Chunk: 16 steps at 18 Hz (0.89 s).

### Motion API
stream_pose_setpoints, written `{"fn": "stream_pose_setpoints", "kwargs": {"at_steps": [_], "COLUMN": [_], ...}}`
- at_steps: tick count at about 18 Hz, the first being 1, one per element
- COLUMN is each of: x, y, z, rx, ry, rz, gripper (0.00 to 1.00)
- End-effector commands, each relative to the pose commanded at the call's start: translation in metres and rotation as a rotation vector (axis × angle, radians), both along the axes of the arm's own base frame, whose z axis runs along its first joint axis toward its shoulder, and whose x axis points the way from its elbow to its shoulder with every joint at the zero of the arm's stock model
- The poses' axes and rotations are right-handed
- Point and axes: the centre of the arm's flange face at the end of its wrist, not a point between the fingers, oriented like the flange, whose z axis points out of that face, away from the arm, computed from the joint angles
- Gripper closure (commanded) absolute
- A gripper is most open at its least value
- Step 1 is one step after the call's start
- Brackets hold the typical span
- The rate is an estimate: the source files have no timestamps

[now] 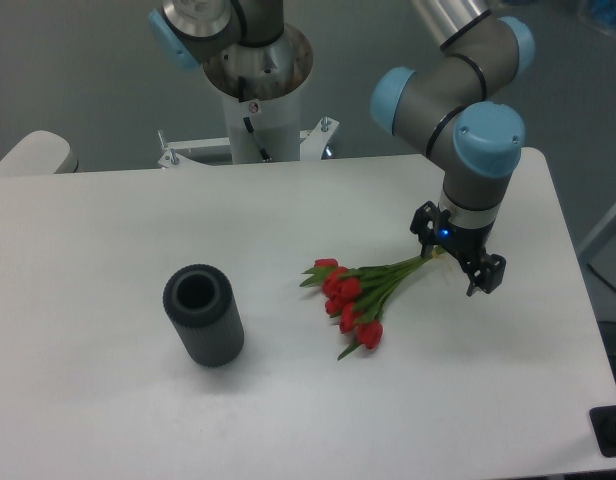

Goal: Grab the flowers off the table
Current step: 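Move the open gripper over the stems of the red tulip bunch, then lower the gripper onto the tulip stems and close it around them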

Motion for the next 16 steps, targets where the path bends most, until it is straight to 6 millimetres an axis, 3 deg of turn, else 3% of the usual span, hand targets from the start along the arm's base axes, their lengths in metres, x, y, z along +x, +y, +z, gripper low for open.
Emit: {"fn": "stream_pose_setpoints", "kwargs": {"at_steps": [5, 8, 11, 16], "x": [0.003, 0.018, 0.026, 0.039], "y": [-0.007, -0.012, -0.018, -0.016], "z": [-0.017, -0.042, -0.054, -0.065], "rx": [-0.080, -0.094, -0.102, -0.107], "ry": [-0.010, -0.057, -0.078, -0.102], "rz": [-0.005, -0.009, -0.014, -0.007], "gripper": [0.00, 0.00, 0.00, 0.00]}}
